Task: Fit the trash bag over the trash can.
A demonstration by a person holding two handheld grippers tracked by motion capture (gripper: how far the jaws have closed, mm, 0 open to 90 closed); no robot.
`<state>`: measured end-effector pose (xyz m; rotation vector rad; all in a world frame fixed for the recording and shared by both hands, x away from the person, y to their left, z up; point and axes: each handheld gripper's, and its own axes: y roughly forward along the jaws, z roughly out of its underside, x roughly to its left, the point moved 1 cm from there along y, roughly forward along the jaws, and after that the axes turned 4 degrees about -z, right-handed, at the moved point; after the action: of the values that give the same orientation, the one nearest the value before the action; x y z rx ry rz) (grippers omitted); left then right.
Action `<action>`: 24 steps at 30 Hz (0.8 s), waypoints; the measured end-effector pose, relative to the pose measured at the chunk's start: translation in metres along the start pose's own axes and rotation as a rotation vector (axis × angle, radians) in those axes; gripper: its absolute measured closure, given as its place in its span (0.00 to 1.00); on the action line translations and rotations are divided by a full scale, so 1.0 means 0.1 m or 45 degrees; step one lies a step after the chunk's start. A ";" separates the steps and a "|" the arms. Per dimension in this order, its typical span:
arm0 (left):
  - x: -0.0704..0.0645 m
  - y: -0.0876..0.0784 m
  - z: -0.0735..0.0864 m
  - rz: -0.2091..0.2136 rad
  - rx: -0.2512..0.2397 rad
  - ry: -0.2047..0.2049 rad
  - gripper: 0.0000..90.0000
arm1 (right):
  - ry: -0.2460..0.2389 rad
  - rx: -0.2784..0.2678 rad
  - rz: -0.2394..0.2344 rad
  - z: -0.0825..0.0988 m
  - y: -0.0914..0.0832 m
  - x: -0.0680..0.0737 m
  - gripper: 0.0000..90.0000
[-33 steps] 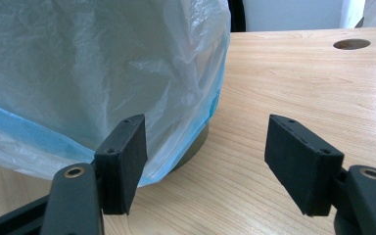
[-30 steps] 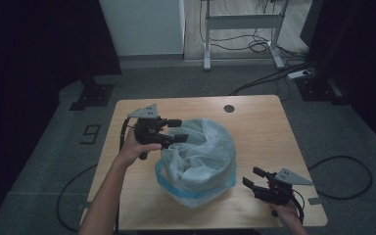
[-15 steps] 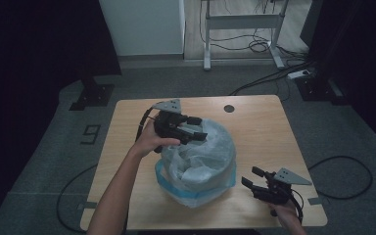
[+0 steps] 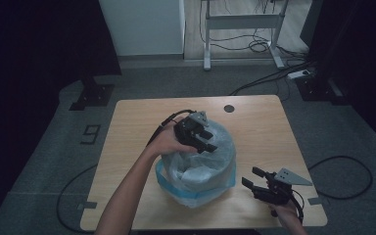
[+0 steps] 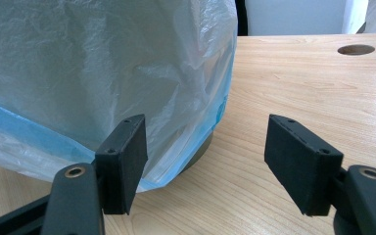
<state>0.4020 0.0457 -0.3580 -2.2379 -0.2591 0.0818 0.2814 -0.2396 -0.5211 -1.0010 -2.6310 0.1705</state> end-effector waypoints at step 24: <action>-0.03 0.05 0.01 -0.058 0.116 0.028 0.48 | 0.007 0.021 -0.006 0.01 -0.01 -0.01 0.36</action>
<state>0.4001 0.0428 -0.3621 -2.1401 -0.2882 0.0435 0.2814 -0.2415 -0.5218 -0.9888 -2.6221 0.1879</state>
